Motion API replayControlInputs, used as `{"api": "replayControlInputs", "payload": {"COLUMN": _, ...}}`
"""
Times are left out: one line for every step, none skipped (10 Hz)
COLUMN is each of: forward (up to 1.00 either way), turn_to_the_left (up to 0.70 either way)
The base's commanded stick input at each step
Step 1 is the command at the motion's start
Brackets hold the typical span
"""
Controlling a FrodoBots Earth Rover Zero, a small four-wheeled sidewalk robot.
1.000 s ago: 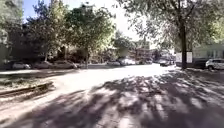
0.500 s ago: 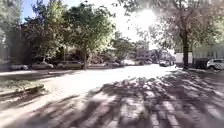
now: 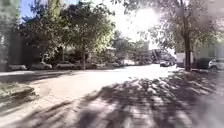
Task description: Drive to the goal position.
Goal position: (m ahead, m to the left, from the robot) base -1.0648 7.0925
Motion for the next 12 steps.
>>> {"api": "replayControlInputs", "payload": {"forward": 0.7, "turn_to_the_left": 0.0}}
{"api": "replayControlInputs", "payload": {"forward": 0.7, "turn_to_the_left": 0.0}}
{"api": "replayControlInputs", "payload": {"forward": 0.7, "turn_to_the_left": 0.0}}
{"api": "replayControlInputs", "payload": {"forward": 0.7, "turn_to_the_left": 0.0}}
{"api": "replayControlInputs", "payload": {"forward": 0.7, "turn_to_the_left": 0.0}}
{"api": "replayControlInputs", "payload": {"forward": 0.7, "turn_to_the_left": 0.0}}
{"api": "replayControlInputs", "payload": {"forward": 0.7, "turn_to_the_left": 0.0}}
{"api": "replayControlInputs", "payload": {"forward": 0.7, "turn_to_the_left": 0.33}}
{"api": "replayControlInputs", "payload": {"forward": 0.7, "turn_to_the_left": 0.35}}
{"api": "replayControlInputs", "payload": {"forward": 0.7, "turn_to_the_left": 0.35}}
{"api": "replayControlInputs", "payload": {"forward": 0.7, "turn_to_the_left": 0.35}}
{"api": "replayControlInputs", "payload": {"forward": 0.7, "turn_to_the_left": 0.35}}
